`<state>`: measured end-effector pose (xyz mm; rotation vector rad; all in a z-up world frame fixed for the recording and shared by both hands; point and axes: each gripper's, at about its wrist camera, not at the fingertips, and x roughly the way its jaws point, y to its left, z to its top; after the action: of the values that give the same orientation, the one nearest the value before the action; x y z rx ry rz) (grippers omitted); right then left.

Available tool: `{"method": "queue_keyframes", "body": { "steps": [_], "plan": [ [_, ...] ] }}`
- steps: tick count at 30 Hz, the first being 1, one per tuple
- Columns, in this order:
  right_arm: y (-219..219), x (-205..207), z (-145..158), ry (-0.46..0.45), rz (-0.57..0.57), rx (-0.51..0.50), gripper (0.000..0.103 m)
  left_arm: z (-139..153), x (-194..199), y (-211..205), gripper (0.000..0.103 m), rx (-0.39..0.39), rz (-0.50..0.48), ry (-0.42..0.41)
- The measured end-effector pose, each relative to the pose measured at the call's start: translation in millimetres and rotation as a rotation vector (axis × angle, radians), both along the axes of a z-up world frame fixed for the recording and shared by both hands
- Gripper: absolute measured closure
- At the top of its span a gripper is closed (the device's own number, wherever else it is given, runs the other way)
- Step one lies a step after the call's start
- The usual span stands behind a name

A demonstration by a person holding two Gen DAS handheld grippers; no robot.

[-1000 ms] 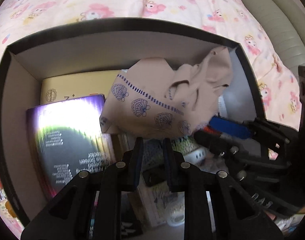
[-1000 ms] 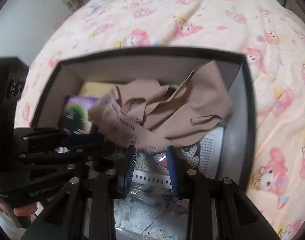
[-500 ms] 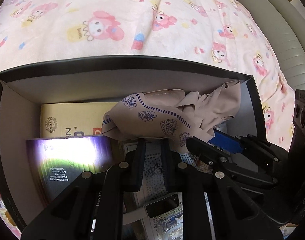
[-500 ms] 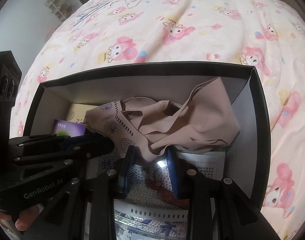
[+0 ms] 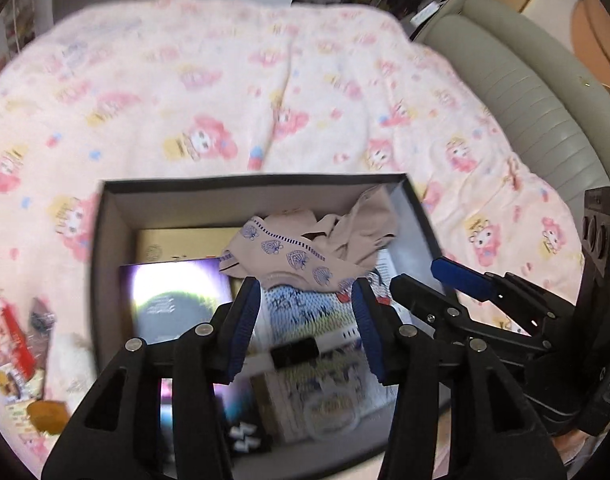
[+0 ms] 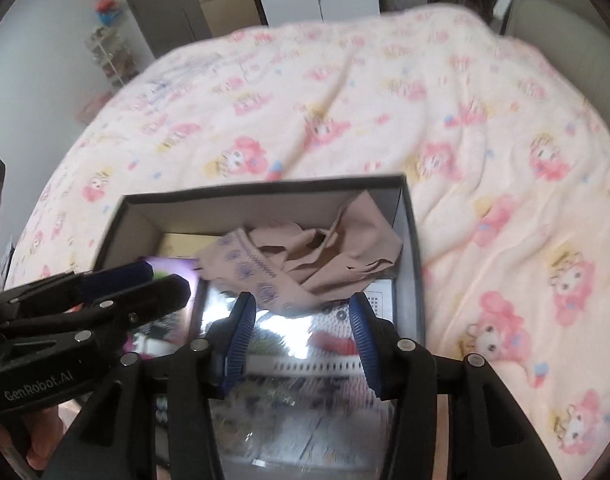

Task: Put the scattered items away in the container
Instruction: 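Withdraw the right gripper from the box toward the wooden comb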

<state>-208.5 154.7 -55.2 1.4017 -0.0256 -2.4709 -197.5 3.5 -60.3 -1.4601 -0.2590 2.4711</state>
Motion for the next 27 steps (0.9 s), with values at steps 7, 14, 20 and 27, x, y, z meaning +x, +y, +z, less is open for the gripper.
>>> {"method": "queue_keyframes", "body": {
  "steps": [7, 14, 20, 27],
  "plan": [
    [-1.1, 61.5, 32.3, 0.079, -0.026, -0.058, 0.049, 43.8, 73.0, -6.5, 0.050, -0.039, -0.015, 0.091],
    [-10.3, 120.8, 44.5, 0.101, -0.039, -0.042, 0.049, 51.6, 135.0, -14.0, 0.050, -0.059, -0.010, 0.104],
    [-27.0, 160.5, 48.5, 0.111, -0.006, -0.038, 0.049, 51.2, 176.2, -36.2, 0.050, -0.018, 0.005, 0.099],
    [-75.3, 187.5, 43.8, 0.112, 0.101, -0.048, 0.049, 44.8, 209.9, -84.6, 0.050, -0.032, 0.076, 0.079]
  ]
}}
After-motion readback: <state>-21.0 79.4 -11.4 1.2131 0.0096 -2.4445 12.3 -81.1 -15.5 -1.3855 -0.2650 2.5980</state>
